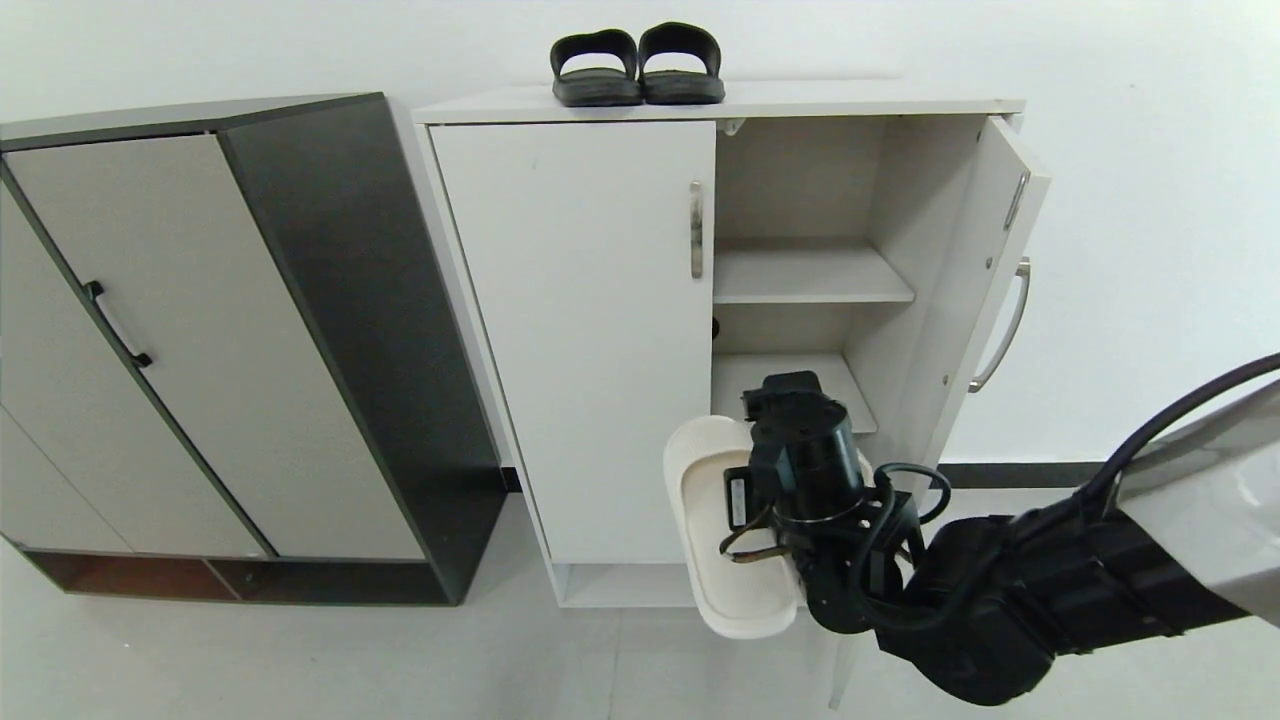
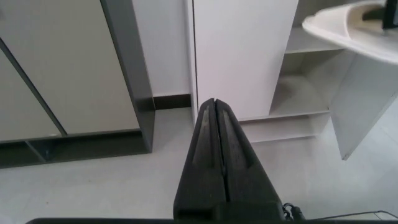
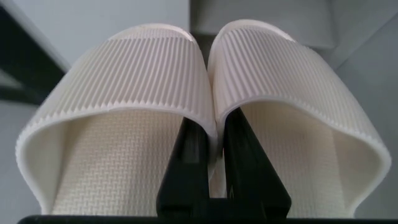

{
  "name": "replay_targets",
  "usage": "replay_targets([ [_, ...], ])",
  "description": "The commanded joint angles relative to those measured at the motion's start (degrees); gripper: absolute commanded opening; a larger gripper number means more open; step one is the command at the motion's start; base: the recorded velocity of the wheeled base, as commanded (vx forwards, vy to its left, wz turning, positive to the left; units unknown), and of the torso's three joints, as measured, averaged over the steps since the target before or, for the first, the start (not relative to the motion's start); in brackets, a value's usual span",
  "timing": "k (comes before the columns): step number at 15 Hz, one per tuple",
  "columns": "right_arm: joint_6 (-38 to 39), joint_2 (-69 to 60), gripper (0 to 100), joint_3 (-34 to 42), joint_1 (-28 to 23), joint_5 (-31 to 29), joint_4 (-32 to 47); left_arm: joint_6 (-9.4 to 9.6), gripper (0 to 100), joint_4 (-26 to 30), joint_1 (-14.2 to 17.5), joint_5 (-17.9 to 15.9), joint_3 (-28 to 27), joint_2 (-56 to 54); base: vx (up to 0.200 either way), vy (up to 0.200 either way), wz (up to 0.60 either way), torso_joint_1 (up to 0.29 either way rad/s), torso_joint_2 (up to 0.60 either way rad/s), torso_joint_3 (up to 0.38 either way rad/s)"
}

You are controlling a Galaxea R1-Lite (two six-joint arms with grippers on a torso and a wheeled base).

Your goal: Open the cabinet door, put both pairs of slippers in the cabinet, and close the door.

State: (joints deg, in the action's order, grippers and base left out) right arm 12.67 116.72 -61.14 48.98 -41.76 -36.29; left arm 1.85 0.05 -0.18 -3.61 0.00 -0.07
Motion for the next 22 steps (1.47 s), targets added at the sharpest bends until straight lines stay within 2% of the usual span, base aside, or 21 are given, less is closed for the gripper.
replay_targets([
  [1, -1.2, 5.3, 0, -8.3, -0.2, -4.4, 0.3, -0.10, 0, 0.0, 0.0, 0.0, 0.0, 0.2, 0.000, 0.000, 0.00, 0.000, 0.00, 0.000],
  [4, -2.1, 8.8, 0, -14.4, -1.7, -7.6, 1.4, -0.18, 0, 0.0, 0.0, 0.0, 0.0, 0.2, 0.000, 0.000, 0.00, 0.000, 0.00, 0.000],
  [9, -2.8, 8.8, 0, -14.7, -3.5, -11.9, 2.1, -0.10, 0, 0.0, 0.0, 0.0, 0.0, 0.2, 0.000, 0.000, 0.00, 0.000, 0.00, 0.000],
  [18, -2.9, 7.5, 0, -13.9, -3.9, -11.8, 2.1, -0.10, 0, 0.0, 0.0, 0.0, 0.0, 0.2, 0.000, 0.000, 0.00, 0.000, 0.00, 0.000],
  [20, -3.2, 7.6, 0, -14.0, -3.7, -11.5, 2.0, -0.18, 0, 0.0, 0.0, 0.1, 0.0, 0.2, 0.000, -0.200, 0.00, 0.005, 0.00, 0.000],
  [22, -3.2, 7.8, 0, -14.1, -3.6, -11.5, 2.0, -0.10, 0, 0.0, 0.0, 0.1, 0.0, 0.2, 0.000, 0.000, 0.00, 0.000, 0.00, 0.000],
])
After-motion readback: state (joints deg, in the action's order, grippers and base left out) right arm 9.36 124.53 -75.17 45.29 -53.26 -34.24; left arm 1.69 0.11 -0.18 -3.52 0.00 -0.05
